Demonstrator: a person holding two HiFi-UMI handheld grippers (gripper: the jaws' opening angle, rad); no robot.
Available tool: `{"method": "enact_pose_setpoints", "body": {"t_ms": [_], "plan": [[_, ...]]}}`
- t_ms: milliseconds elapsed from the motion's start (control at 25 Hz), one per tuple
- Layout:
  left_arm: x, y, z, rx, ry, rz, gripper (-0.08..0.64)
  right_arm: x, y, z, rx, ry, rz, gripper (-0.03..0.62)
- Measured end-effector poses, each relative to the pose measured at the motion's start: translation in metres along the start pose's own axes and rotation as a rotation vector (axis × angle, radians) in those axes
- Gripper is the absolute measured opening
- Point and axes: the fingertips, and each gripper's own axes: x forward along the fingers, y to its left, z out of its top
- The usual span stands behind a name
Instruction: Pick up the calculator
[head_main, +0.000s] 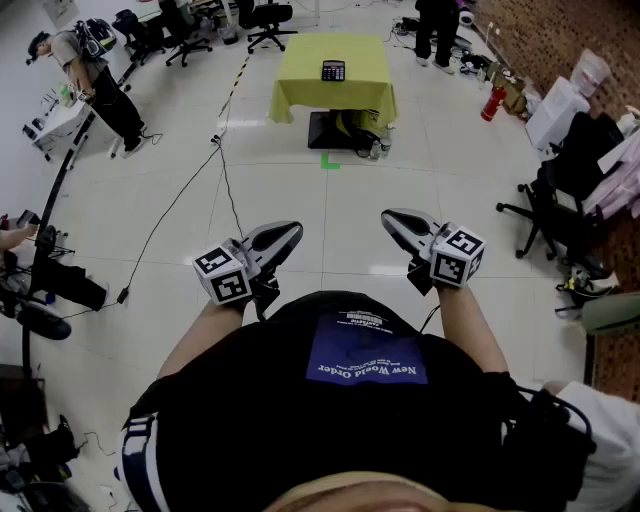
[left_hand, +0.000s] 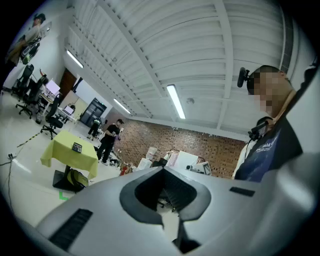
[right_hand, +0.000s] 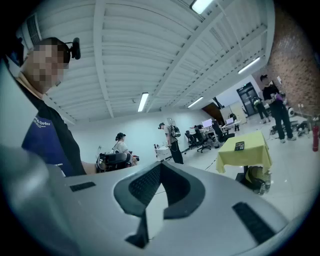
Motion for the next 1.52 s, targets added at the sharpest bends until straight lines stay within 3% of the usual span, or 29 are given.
{"method": "enact_pose_setpoints", "body": {"t_ms": [200, 400, 760, 1080, 1520], "plan": [[0.018, -0.003, -0.01, 0.0, 0.019, -0.016, 0.006, -0.011, -0.015, -0.006, 0.023, 0.007, 0.007, -0.014], [0.021, 0.027, -0.001, -0.016, 0.021, -0.016, 0.006, 0.003, -0.036, -0.016, 0.061, 0.016, -0.018, -0.014], [0.011, 0.143, 0.059, 0.015, 0.032, -0.115, 0.006, 0.107, -0.076, 0.022, 0.045, 0.005, -0.083, -0.014], [-0.017, 0.248, 0.108, 0.038, 0.048, -0.144, 0.006, 0.202, -0.105, 0.047, 0.057, -0.037, -0.125, -0.014], [0.001, 0.327, 0.124, -0.023, 0.031, -0.069, 0.006, 0.265, -0.176, 0.063, 0.099, -0.008, -0.051, -0.014]]}}
